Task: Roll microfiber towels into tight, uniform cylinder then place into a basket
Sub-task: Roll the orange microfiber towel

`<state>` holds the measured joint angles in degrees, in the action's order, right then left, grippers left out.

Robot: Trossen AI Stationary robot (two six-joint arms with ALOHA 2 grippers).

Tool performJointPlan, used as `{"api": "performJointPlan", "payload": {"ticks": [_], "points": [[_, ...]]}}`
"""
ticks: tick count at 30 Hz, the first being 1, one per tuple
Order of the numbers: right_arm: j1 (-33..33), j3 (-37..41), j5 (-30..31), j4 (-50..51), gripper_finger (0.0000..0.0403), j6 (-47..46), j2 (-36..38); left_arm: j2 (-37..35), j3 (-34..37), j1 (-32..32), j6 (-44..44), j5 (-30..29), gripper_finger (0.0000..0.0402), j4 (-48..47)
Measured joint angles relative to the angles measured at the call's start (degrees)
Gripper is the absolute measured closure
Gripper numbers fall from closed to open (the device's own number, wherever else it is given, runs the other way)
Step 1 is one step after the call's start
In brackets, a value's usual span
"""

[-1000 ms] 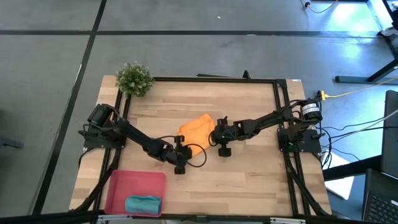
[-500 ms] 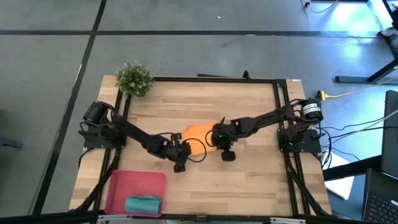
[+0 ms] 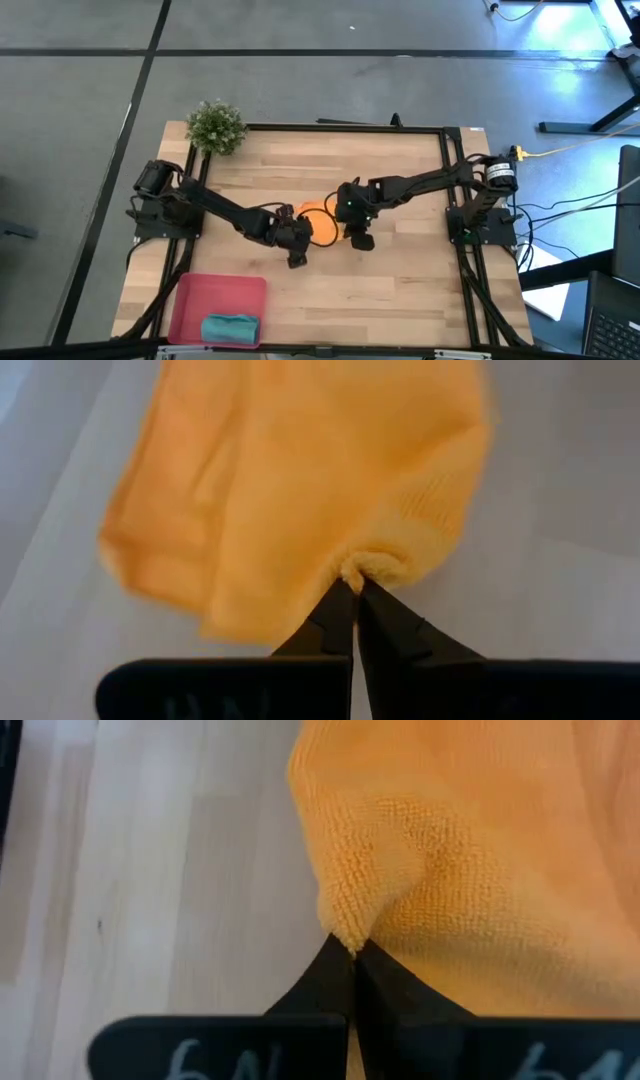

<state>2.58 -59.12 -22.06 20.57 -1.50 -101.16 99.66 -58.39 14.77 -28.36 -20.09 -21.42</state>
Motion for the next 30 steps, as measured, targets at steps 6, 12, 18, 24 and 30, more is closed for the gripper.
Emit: {"api": "performJointPlan", "payload": {"ticks": [6,12,18,24,30], "points": [[2.06,0.00,-4.17,4.51,0.0400,0.28,0.00,0.00,0.02,-1.90,-5.99,-0.32,0.0401,-3.69],[2.31,1.31,-4.57,4.35,0.0400,0.37,0.00,-0.07,0.02,-4.02,-7.54,-0.08,0.0401,-3.07],[2.30,1.53,-4.57,4.40,0.0400,0.46,0.00,-0.07,0.02,-6.71,-7.50,-0.77,0.0401,-1.13],[2.28,1.56,-4.44,3.75,0.0400,0.68,0.00,1.92,-0.07,-8.90,-6.04,-0.42,0.0401,-0.62],[2.23,1.66,-4.60,4.27,0.0400,0.70,0.00,2.12,-0.04,-9.98,-2.64,-1.49,0.0401,3.70]]}}
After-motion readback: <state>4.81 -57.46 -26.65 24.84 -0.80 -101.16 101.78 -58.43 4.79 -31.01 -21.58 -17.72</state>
